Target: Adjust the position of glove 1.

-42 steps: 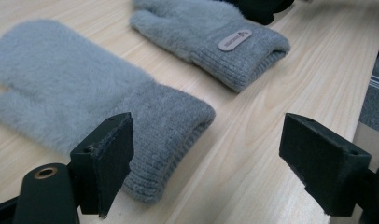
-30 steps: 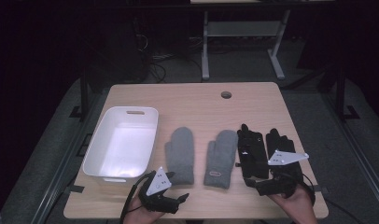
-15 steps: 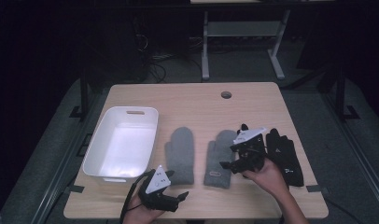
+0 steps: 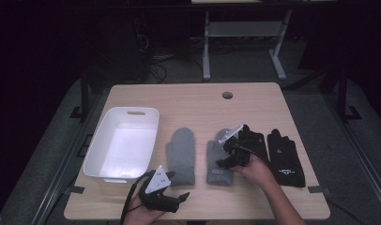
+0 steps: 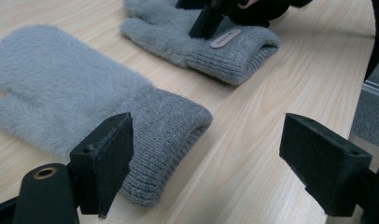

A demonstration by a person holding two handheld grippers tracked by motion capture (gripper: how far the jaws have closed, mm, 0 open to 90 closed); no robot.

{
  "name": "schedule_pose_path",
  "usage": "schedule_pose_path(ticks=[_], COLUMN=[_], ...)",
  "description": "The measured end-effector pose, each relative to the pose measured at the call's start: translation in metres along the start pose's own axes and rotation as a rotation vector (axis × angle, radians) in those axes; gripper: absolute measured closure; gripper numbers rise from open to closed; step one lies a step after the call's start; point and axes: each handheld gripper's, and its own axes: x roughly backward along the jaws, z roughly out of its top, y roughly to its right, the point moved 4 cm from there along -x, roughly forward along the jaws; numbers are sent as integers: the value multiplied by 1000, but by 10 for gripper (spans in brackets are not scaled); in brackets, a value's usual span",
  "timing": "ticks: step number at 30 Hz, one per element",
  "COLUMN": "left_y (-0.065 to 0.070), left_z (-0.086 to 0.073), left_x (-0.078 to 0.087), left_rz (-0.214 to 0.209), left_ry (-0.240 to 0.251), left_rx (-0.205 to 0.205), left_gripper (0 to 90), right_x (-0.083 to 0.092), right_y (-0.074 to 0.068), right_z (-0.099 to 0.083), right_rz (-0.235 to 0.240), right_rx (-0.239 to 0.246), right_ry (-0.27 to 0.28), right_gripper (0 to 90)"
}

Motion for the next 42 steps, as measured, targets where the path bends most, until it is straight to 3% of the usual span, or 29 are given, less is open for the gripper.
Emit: schedule_pose_path(ticks=[5,12,22,31,42], left_y=[1,-1,1,-2,-5], left_z=[0,1,3,3,3], left_x=[1,4,9,15,23], left_rz=[1,4,6,20,36], left_ry=[2,13,32,43,65], left_rx=[1,-2,14,37,55], left_gripper=[174,174,175,174,174], right_x=[1,11,37,59,42], right_y=[-8,-5,-15,-34,-55], right_z=[2,0,14,47,84], right_rz=[-17,3,20,71,129], right_rx=[25,-23,-5,10,39], right_ry=[-15,43,98,173,164], right_gripper=[671,795,803,801,797])
